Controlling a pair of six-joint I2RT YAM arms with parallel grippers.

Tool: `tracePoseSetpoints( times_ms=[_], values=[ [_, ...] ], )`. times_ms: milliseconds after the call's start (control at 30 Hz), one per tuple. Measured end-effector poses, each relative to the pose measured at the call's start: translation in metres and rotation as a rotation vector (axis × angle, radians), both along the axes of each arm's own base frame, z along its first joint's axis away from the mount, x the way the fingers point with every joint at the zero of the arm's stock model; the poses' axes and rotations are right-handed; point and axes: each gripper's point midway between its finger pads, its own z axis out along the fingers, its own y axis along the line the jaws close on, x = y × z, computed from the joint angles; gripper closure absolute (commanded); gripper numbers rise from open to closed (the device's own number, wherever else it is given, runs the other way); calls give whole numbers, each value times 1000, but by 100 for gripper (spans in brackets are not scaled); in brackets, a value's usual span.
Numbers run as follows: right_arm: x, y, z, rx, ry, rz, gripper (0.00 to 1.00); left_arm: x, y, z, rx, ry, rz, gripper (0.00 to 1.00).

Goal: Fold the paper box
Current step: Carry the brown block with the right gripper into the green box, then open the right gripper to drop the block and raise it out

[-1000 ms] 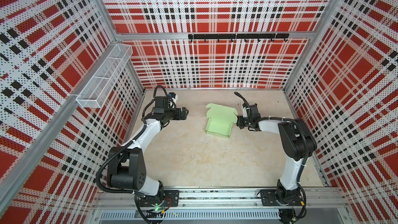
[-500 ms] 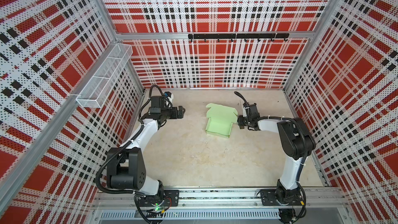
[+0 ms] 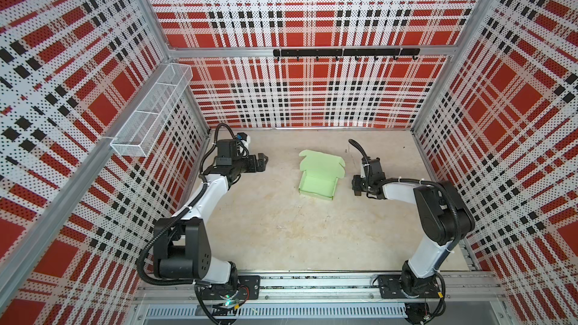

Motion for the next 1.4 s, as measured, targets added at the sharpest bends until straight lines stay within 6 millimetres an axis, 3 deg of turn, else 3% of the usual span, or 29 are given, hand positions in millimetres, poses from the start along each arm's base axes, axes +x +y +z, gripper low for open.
tracePoseSetpoints(
  times_ms=[200, 400, 667, 800, 933, 1033, 1167, 1400],
  values=[
    [-21, 13, 20, 7, -32, 32, 69, 0, 1, 0, -6, -1, 1, 0],
    [-43, 34, 54, 4, -100, 85, 69, 0, 1, 0, -9, 0, 3, 0],
    [-74, 77, 92, -1, -178, 191, 70, 0, -1, 0, -17, -2, -3, 1],
    [-78, 104, 103, -2, -207, 262, 71, 0, -2, 0, -27, -3, -7, 1],
    [-65, 139, 115, -8, -255, 339, 71, 0, -3, 1, -34, -2, -6, 0],
    [-51, 157, 110, -33, -269, 381, 71, 0, -3, 1, -36, -3, -6, 0],
    [-33, 174, 88, -100, -259, 444, 71, -2, -3, 6, -39, -14, -7, 1],
    [-14, 182, 60, -168, -244, 496, 68, -5, -2, 14, -43, -36, -3, 1]
  ],
)
